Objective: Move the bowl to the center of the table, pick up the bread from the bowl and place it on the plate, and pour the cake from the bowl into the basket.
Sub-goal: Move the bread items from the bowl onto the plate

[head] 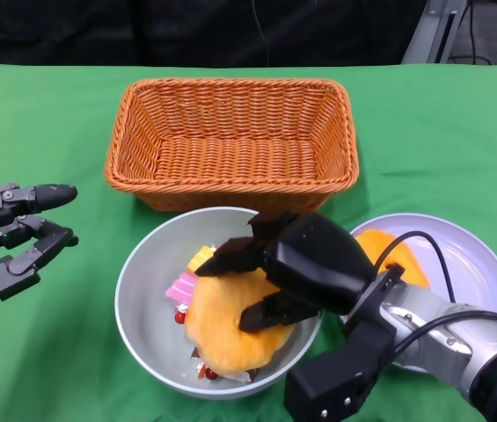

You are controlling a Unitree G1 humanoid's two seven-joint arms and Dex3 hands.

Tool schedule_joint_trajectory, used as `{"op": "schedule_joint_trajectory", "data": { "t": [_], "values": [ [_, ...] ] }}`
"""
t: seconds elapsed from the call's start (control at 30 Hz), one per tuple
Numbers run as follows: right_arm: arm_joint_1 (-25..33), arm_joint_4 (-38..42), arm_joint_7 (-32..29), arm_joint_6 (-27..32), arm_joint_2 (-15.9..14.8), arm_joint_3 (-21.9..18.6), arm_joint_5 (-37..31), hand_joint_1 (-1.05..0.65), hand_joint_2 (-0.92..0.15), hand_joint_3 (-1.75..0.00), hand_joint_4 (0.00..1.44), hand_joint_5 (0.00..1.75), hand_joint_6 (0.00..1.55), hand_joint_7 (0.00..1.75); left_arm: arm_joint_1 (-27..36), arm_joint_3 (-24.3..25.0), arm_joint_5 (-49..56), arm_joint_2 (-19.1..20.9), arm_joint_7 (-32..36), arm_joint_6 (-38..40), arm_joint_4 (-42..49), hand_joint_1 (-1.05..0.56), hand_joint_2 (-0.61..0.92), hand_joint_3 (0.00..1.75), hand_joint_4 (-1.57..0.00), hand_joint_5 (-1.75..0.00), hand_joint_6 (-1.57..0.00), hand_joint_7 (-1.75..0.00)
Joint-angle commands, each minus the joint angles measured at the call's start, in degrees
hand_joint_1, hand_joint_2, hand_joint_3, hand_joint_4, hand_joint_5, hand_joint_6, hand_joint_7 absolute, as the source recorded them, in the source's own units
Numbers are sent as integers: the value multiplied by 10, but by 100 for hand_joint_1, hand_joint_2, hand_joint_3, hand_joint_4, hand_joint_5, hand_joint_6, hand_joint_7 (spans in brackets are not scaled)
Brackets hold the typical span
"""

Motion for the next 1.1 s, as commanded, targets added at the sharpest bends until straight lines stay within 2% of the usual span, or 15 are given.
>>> {"op": "schedule_joint_trajectory", "data": {
  "t": [0.03,0.27,0.4,0.5,0.57,0.63,0.73,0.87,1.0,1.1],
  "values": [
    [-4,-20,1,-6,-10,-12,6,-29,-89,-1,65,154,81,85,1,2,0,11,2,-2,-1,-8,87,29,-72,-114,-100,-15],
    [0,-37,15,-6,-14,-21,16,-28,-90,0,67,152,80,87,0,2,-2,11,0,1,-2,-8,89,26,-72,-114,-100,-14],
    [12,-69,36,-11,-22,-38,35,-23,-90,0,67,162,77,98,0,1,-2,10,1,6,-5,-9,90,22,-72,-115,-100,-14],
    [15,-74,38,-14,-24,-43,36,-22,-92,-2,64,168,68,117,0,2,-5,10,-2,8,-5,-8,91,21,-71,-115,-100,-14],
    [18,-80,38,-16,-25,-49,37,-23,-92,-2,64,169,65,123,-1,2,-4,11,-2,6,-3,-8,92,20,-71,-115,-100,-14],
    [23,-91,41,-16,-26,-56,41,-22,-92,-2,65,166,65,122,-1,2,-4,11,-1,6,-3,-9,92,19,-71,-114,-100,-14],
    [31,-113,51,-12,-30,-67,47,-22,-91,-1,68,161,71,106,-2,3,-7,10,-5,7,-1,-9,92,18,-71,-114,-100,-13],
    [49,-151,80,-4,-39,-89,70,-21,-91,0,70,157,73,101,-2,3,-10,9,-7,10,-2,-9,92,18,-71,-114,-100,-13],
    [75,-200,109,11,-47,-117,98,-18,-90,0,70,172,68,128,-5,4,-10,9,-8,11,-1,-10,92,17,-71,-114,-101,-13],
    [95,-244,130,23,-54,-143,119,-17,-91,-1,70,173,68,127,-8,6,-15,9,-15,14,2,-9,92,17,-71,-114,-101,-13]
  ]
}}
